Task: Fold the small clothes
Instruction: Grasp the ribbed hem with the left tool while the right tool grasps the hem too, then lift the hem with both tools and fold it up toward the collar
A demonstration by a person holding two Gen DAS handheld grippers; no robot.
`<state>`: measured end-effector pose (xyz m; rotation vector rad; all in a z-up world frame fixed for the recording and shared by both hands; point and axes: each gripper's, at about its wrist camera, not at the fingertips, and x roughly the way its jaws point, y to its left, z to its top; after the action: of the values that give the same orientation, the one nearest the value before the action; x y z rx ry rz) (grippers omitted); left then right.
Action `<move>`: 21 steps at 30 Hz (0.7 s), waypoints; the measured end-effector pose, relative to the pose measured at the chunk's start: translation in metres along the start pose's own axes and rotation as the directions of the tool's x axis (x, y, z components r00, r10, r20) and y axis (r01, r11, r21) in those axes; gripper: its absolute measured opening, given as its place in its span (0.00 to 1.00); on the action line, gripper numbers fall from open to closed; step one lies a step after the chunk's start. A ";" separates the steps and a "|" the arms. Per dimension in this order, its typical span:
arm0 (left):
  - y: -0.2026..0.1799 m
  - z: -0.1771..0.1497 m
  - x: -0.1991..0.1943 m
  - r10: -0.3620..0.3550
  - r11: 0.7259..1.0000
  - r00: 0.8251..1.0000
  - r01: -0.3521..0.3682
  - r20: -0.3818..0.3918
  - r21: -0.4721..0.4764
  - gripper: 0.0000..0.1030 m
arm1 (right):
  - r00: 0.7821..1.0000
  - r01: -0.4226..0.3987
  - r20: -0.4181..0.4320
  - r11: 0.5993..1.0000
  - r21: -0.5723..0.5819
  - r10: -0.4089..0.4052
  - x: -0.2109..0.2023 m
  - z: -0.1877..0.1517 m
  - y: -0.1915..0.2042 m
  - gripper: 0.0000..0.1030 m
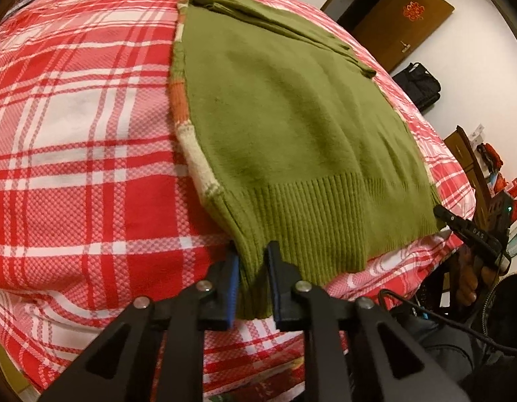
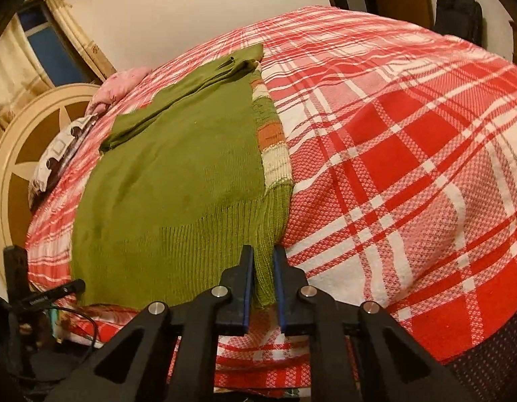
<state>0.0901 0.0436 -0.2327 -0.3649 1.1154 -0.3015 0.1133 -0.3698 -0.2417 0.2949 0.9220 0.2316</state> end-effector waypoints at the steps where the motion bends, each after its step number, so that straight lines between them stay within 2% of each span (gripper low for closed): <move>1: 0.001 0.000 0.000 -0.010 1.000 1.000 0.010 -0.002 -0.005 0.19 | 1.000 0.000 0.001 1.000 -0.003 0.000 0.000 0.000 0.000 0.12; 5: 0.004 -0.001 -0.008 -0.043 0.999 0.999 0.043 0.016 0.014 0.09 | 1.000 -0.014 0.016 1.000 -0.017 0.015 -0.004 -0.001 0.003 0.11; 9: 0.003 0.002 -0.023 -0.081 0.996 0.994 0.078 0.079 0.044 0.08 | 0.996 -0.054 0.068 0.999 -0.007 0.054 -0.016 0.002 0.003 0.10; 13: 0.005 0.010 -0.045 -0.116 0.993 0.979 0.110 0.169 0.049 0.08 | 0.986 -0.094 0.141 0.996 -0.003 0.093 -0.033 0.005 0.003 0.09; 21: 0.002 0.036 -0.061 -0.149 0.988 0.959 0.135 0.241 0.071 0.07 | 0.965 -0.164 0.208 0.986 0.010 0.159 -0.046 0.033 0.012 0.09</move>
<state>0.0981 0.0757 -0.1694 -0.4241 0.8372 -0.4011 0.1118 -0.3780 -0.1841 0.4122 0.6964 0.3324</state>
